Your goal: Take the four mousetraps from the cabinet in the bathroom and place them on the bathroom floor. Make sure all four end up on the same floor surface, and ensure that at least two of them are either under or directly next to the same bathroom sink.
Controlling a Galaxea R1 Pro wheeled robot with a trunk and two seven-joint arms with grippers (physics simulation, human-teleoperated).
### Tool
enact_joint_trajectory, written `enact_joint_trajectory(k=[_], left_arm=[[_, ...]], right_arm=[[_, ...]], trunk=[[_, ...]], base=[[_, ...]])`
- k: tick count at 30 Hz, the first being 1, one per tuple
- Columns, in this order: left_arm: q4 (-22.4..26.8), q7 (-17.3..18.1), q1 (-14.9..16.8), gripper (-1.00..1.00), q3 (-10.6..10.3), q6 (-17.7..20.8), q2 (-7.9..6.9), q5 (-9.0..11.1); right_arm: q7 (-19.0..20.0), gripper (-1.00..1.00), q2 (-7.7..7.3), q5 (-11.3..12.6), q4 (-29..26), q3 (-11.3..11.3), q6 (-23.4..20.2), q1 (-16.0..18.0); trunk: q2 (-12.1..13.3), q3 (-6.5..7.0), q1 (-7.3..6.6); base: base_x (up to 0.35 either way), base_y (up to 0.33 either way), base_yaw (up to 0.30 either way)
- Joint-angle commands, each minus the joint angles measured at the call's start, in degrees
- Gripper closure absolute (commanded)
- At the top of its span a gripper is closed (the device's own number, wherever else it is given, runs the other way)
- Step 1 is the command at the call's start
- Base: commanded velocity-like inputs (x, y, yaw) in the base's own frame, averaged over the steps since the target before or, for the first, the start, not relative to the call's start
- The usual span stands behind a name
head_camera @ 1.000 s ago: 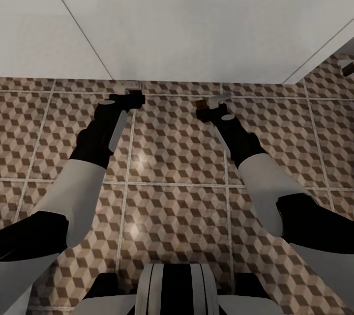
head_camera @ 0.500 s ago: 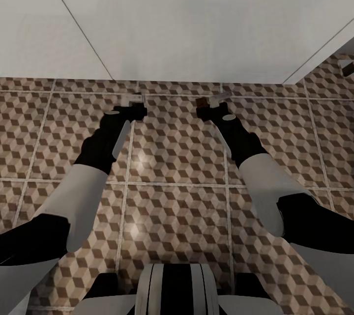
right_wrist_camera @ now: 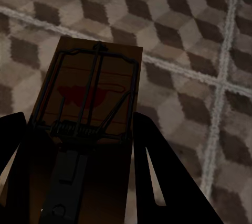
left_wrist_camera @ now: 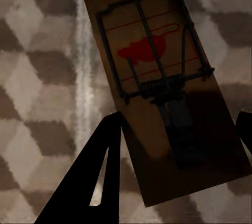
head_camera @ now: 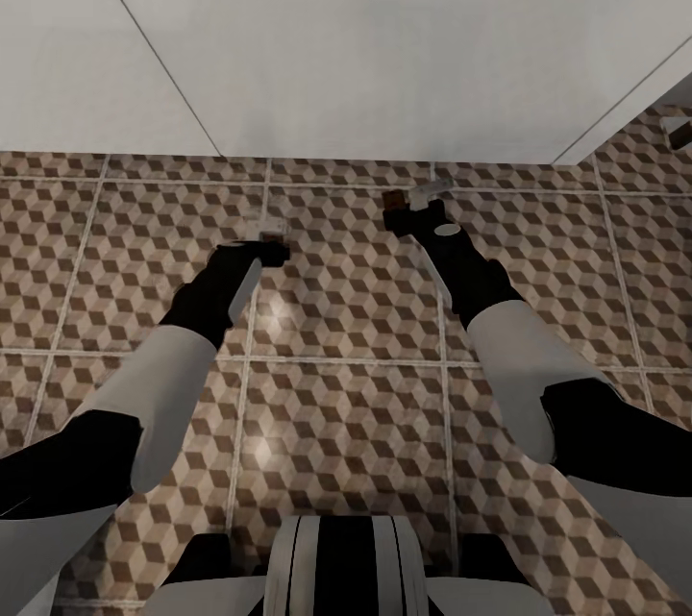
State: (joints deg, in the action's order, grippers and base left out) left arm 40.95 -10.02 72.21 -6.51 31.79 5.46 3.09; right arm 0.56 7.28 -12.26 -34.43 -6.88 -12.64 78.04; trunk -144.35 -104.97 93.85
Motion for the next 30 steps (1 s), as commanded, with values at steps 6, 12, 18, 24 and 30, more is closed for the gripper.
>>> enact_joint_trajectory(k=[6,12,18,24,30], left_arm=[[-1.3,-0.5,0.1,1.00,-0.2,0.4,-0.01,0.4],[-1.2,-0.4,0.1,1.00,-0.2,0.3,-0.01,0.4],[1.5,0.3,0.1,1.00,-0.4,0.0,-0.04,0.4],[5.9,1.6,0.0,1.00,-0.6,0.1,-0.09,0.4],[2.6,1.7,0.0,1.00,-0.3,0.2,-0.01,0.4]], right_arm=[[0.1,1.00,0.01,-0.4,-0.2,0.0,-0.4,0.0],[0.1,1.00,0.09,-0.4,-0.2,-0.1,-0.4,0.0],[0.1,1.00,0.05,-0.4,-0.2,0.0,-0.4,-0.1],[0.1,1.00,-0.10,-0.5,-0.4,0.0,-0.1,-0.2],[0.4,1.00,-0.30,-0.5,-0.5,0.0,4.3,-0.5]], trunk=[[0.0,-0.03,-0.01],[0.0,-0.03,-0.01],[0.0,-0.03,-0.01],[0.0,-0.03,-0.01],[0.0,-0.03,-0.01]], base=[[0.000,0.000,0.000],[0.000,0.000,0.000],[0.000,0.000,0.000],[0.000,0.000,0.000],[0.000,0.000,0.000]])
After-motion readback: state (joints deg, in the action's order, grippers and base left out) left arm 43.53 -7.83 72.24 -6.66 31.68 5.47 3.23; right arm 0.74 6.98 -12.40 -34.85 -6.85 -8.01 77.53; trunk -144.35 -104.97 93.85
